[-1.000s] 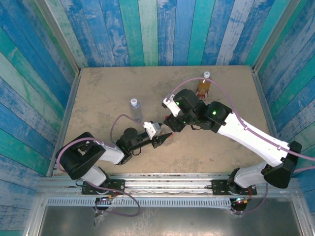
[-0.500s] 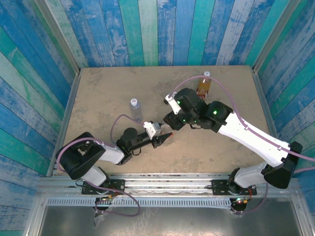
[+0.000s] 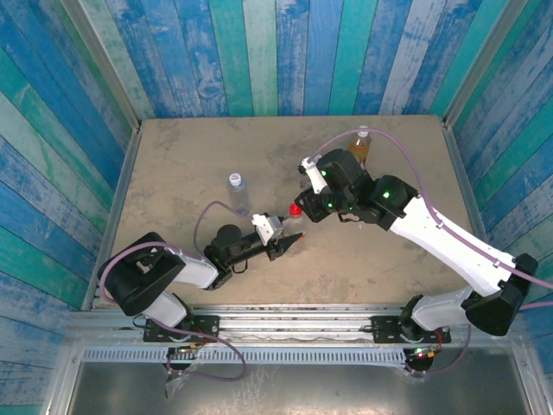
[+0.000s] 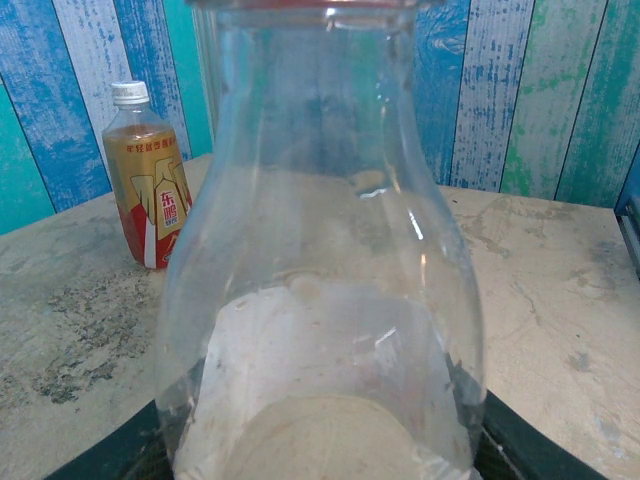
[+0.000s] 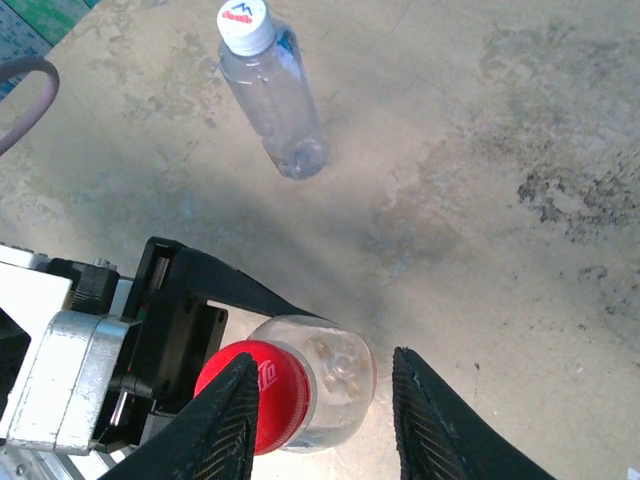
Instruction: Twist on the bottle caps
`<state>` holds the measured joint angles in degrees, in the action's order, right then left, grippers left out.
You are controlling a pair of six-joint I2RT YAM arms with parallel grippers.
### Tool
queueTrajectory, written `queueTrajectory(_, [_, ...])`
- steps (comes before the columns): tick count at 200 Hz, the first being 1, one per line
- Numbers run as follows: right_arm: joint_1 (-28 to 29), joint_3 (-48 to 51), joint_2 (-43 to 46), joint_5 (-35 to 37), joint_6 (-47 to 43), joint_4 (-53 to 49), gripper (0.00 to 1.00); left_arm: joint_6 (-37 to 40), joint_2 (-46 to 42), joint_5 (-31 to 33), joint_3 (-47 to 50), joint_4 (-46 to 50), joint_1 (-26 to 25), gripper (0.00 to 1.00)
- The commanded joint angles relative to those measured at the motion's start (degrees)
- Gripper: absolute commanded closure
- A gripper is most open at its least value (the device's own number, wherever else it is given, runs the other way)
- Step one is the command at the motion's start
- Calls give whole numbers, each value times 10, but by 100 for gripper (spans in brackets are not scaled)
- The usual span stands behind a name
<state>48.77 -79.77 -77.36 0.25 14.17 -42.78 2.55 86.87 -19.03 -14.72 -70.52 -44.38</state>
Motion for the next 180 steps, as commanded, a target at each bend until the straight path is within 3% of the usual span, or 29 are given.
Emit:
queueTrajectory(1, [-4, 14, 9, -10, 6, -1, 62, -7, 27, 2, 20, 109, -2, 47])
queueTrajectory(180, [-4, 28, 24, -29, -3, 1, 60, -7, 27, 2, 17, 113, -1, 47])
